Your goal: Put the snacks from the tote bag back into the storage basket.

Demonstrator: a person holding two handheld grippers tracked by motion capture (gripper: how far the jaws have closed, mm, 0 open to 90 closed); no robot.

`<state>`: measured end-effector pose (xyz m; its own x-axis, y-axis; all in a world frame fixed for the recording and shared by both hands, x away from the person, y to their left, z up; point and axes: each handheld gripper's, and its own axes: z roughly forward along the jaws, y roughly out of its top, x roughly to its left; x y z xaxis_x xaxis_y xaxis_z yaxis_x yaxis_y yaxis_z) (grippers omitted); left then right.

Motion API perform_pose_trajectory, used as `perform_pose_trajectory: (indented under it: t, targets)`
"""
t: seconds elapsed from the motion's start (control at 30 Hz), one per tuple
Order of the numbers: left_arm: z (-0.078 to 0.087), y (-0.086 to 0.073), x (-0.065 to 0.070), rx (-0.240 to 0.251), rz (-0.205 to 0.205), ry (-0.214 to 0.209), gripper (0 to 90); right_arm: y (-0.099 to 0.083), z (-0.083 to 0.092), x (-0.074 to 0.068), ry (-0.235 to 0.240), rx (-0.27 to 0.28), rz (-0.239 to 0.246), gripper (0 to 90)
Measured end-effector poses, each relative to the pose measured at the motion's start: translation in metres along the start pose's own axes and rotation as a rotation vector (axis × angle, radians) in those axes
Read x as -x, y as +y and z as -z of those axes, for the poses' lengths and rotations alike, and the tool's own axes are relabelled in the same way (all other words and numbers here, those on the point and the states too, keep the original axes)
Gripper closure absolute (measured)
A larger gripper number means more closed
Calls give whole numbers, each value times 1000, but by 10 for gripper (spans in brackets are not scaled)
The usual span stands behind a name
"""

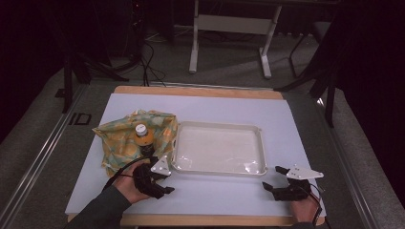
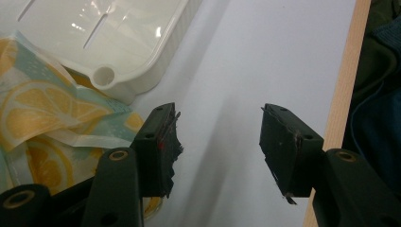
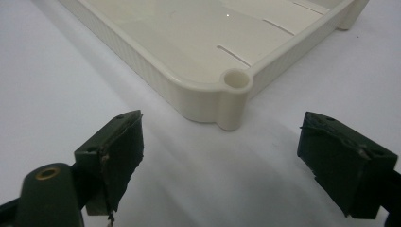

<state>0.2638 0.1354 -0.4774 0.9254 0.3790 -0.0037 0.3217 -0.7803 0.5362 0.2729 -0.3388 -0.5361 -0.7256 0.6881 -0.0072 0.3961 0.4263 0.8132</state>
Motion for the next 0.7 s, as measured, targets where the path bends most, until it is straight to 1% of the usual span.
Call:
perform_pose_trajectory:
  t: [0.27,0.33,0.4,0.5,0.6,0.7]
  targets:
    - [1,4,-4,-37,-13,-3,489,0,0,-1,0,3,2,149]
    - [2,5,-4,-33,-15,-8,509,0,0,-1,0,3,2,148]
    - [3,6,-5,-42,-18,-10,518,0,0,-1,0,1,3,148]
    - [4,7,-5,-42,-15,-15,520,0,0,-1,1,0,8,148]
    - [6,10,-6,-64,-31,-14,521,0,0,-1,2,0,8,148]
    - [7,12,-6,-64,-32,-17,532,0,0,-1,2,-1,9,148]
